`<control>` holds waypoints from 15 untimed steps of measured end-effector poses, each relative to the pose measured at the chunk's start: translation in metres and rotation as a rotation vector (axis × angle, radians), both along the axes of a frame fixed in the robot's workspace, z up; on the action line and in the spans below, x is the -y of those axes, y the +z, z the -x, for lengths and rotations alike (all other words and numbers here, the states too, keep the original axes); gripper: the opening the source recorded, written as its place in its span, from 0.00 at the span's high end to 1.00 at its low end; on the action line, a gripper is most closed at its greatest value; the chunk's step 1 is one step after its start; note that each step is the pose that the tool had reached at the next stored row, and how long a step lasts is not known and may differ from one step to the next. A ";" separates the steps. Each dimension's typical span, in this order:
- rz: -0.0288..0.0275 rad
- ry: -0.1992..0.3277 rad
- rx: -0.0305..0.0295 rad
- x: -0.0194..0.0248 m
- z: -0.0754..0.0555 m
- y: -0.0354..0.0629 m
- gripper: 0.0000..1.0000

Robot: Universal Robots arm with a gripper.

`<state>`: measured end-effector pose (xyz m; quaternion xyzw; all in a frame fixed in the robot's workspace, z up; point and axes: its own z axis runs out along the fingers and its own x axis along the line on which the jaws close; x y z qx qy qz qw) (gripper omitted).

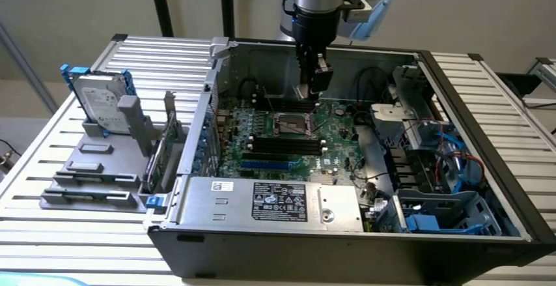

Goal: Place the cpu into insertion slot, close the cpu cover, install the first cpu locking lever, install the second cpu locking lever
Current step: 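Place the cpu into insertion slot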

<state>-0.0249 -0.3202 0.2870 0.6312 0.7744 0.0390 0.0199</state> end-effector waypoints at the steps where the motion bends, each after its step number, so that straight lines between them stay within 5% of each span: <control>1: 0.0000 -0.016 -0.0004 0.0000 0.000 -0.0001 0.45; 9: 0.0006 -0.121 -0.0104 0.0005 0.000 -0.0005 0.45; 15: 0.0012 -0.148 -0.0253 0.0108 0.000 -0.0012 0.45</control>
